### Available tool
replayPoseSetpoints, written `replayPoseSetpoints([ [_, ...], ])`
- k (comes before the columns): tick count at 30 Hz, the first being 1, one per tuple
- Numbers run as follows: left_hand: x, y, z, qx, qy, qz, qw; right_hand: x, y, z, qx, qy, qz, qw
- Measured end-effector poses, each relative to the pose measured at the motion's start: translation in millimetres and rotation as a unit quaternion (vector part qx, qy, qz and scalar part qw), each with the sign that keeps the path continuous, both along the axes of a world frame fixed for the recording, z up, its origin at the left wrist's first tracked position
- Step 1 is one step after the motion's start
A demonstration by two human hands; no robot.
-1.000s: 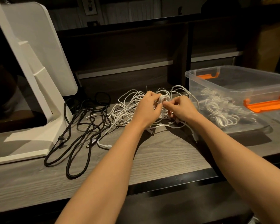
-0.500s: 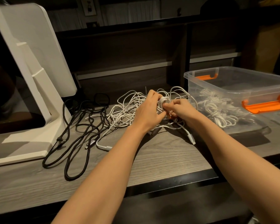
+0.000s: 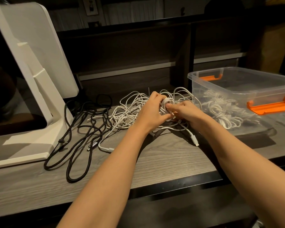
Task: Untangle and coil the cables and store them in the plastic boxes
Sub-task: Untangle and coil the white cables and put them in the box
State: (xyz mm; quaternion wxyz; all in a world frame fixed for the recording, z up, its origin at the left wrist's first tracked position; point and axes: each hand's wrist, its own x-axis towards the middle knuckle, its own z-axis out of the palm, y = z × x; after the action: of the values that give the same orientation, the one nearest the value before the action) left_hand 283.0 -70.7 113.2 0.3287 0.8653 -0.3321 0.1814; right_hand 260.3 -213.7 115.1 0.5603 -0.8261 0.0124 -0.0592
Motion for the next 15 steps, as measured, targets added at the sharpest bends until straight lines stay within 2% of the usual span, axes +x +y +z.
replayPoseSetpoints([
  [3,-0.1,-1.6,-1.9,-0.015,-0.023,0.030,0.999,0.3,-1.5,-0.5,0.009,-0.005,0.008,1.000],
  [8,0.5,3.4,-2.0,0.019,-0.049,0.052,0.997,-2.2,-8.8,1.3,0.007,0.012,0.075,0.997],
  [15,-0.7,3.4,-4.7,0.013,-0.044,0.053,0.998,-0.8,3.6,3.1,-0.052,-0.001,0.013,0.999],
])
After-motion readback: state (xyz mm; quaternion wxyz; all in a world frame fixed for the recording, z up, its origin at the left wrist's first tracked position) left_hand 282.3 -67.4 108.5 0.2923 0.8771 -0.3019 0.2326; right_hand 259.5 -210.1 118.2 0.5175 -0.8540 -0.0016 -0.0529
